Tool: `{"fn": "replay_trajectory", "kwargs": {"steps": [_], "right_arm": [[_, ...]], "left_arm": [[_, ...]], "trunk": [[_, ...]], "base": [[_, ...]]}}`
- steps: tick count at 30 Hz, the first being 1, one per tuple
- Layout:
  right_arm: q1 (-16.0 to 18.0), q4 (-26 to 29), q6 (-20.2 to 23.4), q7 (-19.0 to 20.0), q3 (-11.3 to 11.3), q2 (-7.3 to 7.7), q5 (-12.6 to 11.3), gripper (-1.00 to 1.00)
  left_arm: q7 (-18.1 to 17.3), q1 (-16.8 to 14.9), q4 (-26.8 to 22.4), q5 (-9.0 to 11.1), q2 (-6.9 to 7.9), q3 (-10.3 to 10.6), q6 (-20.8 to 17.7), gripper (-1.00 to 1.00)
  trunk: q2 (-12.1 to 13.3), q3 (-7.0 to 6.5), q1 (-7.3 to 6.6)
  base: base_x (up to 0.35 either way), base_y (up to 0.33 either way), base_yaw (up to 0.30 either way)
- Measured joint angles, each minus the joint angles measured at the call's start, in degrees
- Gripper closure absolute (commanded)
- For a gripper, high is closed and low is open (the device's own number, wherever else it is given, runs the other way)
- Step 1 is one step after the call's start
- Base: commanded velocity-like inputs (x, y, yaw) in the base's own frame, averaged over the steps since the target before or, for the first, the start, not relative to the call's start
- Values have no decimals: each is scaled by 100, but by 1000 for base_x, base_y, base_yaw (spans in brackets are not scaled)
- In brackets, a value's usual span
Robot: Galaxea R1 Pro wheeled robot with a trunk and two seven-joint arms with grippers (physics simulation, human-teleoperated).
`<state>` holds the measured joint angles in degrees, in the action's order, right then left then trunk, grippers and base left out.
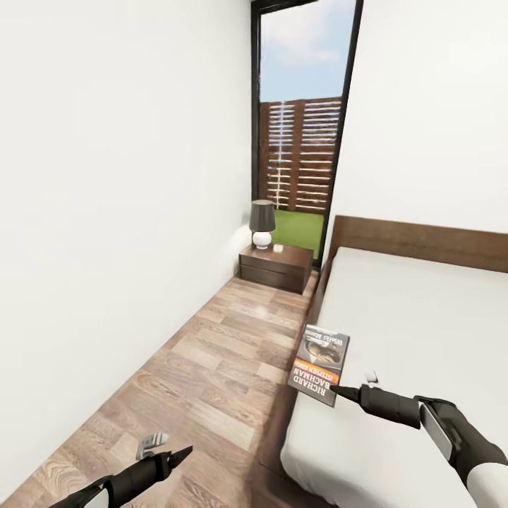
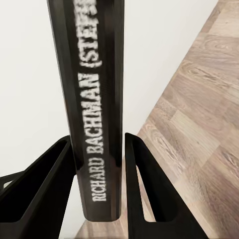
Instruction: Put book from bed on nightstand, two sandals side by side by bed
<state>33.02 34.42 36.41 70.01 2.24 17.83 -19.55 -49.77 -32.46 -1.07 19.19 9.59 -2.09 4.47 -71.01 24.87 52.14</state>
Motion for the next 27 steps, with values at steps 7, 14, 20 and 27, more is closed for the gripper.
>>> {"fn": "replay_trajectory", "kwargs": {"steps": [7, 14, 20, 27], "right_arm": [[0, 0, 0, -6, -1, -12, 2, 100], [0, 1, 4, 12, 0, -8, -1, 100], [0, 1, 7, 20, 0, 8, 0, 100], [0, 0, 0, 13, 0, 9, 0, 100]], "left_arm": [[-5, 0, 0, 1, 0, 0, 0, -100], [-6, 0, 1, -1, 0, 0, 0, -100], [-6, 0, 1, -1, 0, 0, 0, -100], [-1, 0, 1, -1, -34, 0, 0, -100]], "trunk": [[0, 0, 0], [0, 0, 0], [0, 0, 0], [0, 0, 0]], "base": [[0, 0, 227], [0, 0, 228], [0, 0, 228], [0, 0, 228]]}}
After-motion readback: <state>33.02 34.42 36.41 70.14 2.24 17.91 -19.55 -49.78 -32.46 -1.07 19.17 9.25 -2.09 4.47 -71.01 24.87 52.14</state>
